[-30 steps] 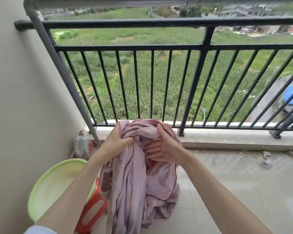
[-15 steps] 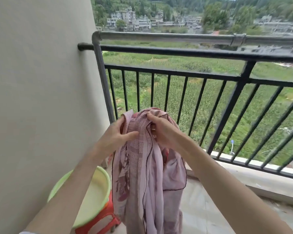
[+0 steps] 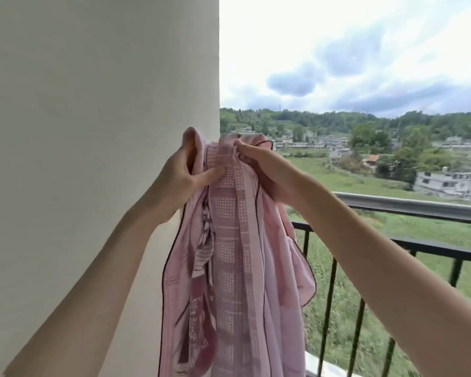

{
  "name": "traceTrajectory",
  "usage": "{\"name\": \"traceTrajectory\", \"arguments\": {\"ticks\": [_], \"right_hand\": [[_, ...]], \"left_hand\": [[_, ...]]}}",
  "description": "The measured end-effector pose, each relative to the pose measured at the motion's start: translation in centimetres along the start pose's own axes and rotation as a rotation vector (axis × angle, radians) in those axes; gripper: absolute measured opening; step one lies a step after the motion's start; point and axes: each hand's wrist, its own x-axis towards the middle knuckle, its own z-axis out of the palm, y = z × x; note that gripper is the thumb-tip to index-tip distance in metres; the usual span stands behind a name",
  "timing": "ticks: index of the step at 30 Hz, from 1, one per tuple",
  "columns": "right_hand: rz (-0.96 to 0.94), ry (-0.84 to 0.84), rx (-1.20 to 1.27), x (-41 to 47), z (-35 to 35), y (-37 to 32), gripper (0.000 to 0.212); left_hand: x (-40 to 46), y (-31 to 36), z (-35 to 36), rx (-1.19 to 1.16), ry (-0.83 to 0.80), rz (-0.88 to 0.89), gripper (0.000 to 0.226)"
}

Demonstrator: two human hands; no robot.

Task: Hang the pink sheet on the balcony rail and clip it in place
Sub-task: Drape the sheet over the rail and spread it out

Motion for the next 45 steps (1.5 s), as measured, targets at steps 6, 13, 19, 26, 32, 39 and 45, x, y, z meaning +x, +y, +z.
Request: {"name": "traceTrajectory", "arguments": {"ticks": [6, 13, 19, 26, 32, 39, 45], "right_hand": [[-0.026, -0.118, -0.028, 10.1, 2.8, -2.0, 0.038], [-0.001, -0.226, 0.057, 19.7, 5.5, -0.3, 0.028], [0.0, -0.288, 0.079, 25.5, 5.5, -0.1, 0.03], [0.12, -0.241, 0.045, 25.8, -2.5, 1.5, 0.041], [0.096, -0.157, 0.018, 21.2, -9.8, -0.5, 0.023], [0.083, -0.177, 0.087, 17.6, -9.1, -1.3, 0.023], [0.142, -0.113, 0.113, 19.1, -4.2, 0.4, 0.017]], "left_hand": [[6.4, -3.4, -6.4, 0.006, 0.09, 0.024, 0.088], [9.8, -8.5, -10.6, 0.01, 0.236, -0.011, 0.067], [13.4, -10.2, -12.3, 0.062, 0.293, -0.002, 0.054], [18.3, -13.7, -7.9, 0.038, 0.103, -0.091, 0.087], [21.1, -12.2, -1.7, -0.094, -0.113, -0.105, 0.106], [19.2, -8.7, -1.0, -0.194, -0.153, -0.104, 0.054], [15.7, -9.2, -4.3, -0.296, -0.122, -0.147, 0.036]]}}
